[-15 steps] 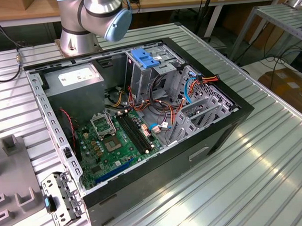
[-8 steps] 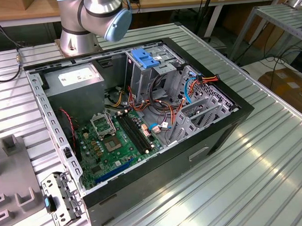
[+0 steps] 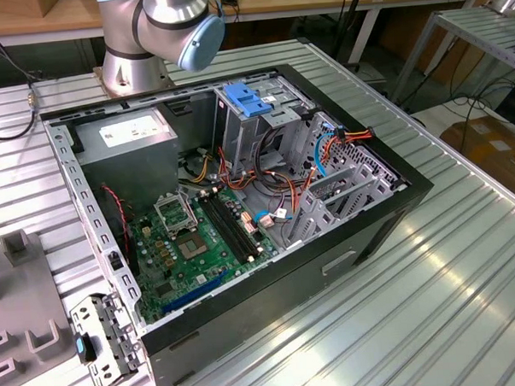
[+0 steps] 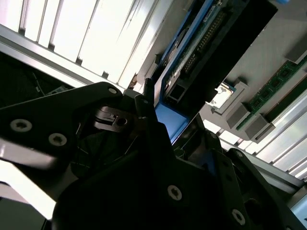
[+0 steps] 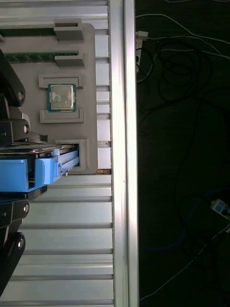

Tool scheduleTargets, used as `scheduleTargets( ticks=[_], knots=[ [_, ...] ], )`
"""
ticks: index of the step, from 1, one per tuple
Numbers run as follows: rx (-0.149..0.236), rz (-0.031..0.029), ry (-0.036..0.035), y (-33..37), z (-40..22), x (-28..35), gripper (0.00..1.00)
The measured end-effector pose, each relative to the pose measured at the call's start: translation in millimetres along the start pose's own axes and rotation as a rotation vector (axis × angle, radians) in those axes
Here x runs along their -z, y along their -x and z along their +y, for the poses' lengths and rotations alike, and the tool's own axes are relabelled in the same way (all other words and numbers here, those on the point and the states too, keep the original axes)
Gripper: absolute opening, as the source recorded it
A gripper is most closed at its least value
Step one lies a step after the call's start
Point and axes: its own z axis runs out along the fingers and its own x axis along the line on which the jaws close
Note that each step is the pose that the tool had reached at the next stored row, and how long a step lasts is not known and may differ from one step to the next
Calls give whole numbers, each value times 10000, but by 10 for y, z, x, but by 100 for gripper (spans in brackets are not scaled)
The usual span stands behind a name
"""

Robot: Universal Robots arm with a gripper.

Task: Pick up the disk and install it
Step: 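Pick up the disk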

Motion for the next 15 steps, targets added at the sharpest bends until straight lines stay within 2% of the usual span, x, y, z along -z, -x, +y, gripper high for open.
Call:
scheduleTargets(
  ticks=[5, 6, 15],
  knots=[
    [0, 0, 0, 0, 0, -1, 44],
    [0, 0, 0, 0, 0, -1, 38],
    [0, 1, 0, 0, 0, -2, 37]
  ],
)
